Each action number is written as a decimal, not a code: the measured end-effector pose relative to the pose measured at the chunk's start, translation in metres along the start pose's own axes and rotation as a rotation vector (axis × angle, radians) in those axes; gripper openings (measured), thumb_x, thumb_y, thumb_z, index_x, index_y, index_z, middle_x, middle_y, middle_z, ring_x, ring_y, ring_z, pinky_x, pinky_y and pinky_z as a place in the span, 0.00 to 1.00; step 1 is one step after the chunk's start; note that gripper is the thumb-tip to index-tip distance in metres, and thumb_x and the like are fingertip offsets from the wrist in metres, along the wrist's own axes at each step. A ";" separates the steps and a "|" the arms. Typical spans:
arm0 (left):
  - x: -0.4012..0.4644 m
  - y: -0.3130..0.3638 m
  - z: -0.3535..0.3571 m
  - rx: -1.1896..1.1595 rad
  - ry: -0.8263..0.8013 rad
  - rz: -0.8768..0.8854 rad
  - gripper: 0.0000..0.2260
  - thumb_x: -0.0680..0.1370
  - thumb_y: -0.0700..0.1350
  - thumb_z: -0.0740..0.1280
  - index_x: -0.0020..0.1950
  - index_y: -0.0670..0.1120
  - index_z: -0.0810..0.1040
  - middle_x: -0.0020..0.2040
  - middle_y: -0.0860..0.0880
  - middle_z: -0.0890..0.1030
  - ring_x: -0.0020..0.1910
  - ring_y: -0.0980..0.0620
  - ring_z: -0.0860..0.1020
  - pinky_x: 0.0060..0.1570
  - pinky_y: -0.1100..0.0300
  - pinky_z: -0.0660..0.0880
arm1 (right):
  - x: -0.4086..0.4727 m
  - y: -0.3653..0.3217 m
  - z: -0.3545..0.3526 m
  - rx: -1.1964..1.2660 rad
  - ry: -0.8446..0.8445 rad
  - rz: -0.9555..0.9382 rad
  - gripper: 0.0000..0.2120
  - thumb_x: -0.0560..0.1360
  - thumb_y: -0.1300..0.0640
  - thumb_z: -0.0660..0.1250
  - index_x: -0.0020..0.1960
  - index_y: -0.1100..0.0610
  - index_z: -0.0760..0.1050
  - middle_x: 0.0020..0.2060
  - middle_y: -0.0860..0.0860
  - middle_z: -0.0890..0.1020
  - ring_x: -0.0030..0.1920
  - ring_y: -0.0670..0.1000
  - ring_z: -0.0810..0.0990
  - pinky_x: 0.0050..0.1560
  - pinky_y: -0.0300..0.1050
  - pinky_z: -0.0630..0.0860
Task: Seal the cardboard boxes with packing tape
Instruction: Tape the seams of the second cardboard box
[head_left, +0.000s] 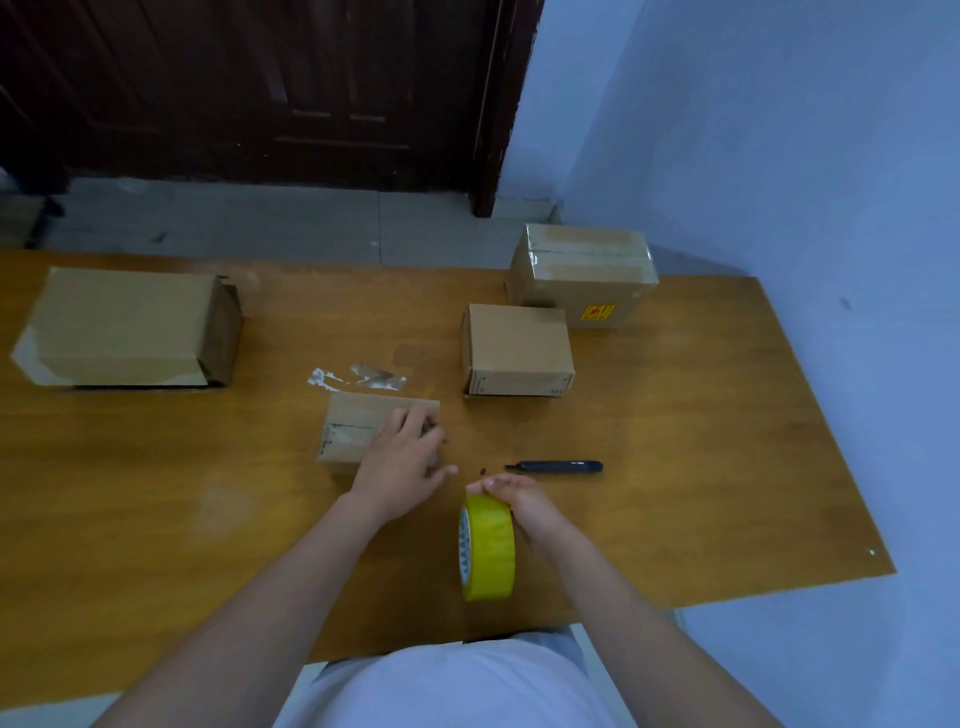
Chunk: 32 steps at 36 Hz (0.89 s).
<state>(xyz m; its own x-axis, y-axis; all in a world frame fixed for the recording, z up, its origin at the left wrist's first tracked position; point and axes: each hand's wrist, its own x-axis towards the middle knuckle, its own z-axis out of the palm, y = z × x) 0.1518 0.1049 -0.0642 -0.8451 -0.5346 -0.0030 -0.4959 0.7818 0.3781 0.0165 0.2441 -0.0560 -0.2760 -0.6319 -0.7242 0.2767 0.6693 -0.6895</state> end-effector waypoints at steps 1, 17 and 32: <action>0.000 0.000 -0.001 0.003 -0.018 0.002 0.17 0.74 0.57 0.69 0.56 0.47 0.77 0.61 0.48 0.69 0.59 0.47 0.66 0.58 0.52 0.68 | 0.000 0.000 0.000 0.002 0.002 0.001 0.11 0.80 0.57 0.60 0.45 0.54 0.81 0.42 0.51 0.82 0.43 0.50 0.79 0.51 0.44 0.74; -0.031 -0.027 -0.034 -0.158 -0.162 0.071 0.25 0.69 0.31 0.63 0.64 0.47 0.73 0.60 0.52 0.75 0.62 0.51 0.69 0.57 0.62 0.65 | -0.007 -0.003 0.003 0.006 0.046 -0.014 0.10 0.80 0.59 0.61 0.48 0.59 0.80 0.42 0.53 0.82 0.43 0.50 0.80 0.48 0.43 0.76; 0.008 0.011 -0.033 -0.130 -0.144 -0.701 0.41 0.74 0.62 0.66 0.76 0.42 0.50 0.77 0.37 0.46 0.73 0.37 0.55 0.68 0.45 0.61 | -0.011 -0.027 0.009 -0.207 0.033 -0.238 0.10 0.79 0.62 0.61 0.46 0.58 0.81 0.54 0.49 0.81 0.55 0.46 0.77 0.53 0.40 0.70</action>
<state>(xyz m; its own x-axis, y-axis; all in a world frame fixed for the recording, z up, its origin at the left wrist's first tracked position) 0.1463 0.0991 -0.0294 -0.3600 -0.8414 -0.4031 -0.9102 0.2220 0.3497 0.0203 0.2290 -0.0295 -0.3414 -0.7694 -0.5399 0.0082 0.5720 -0.8202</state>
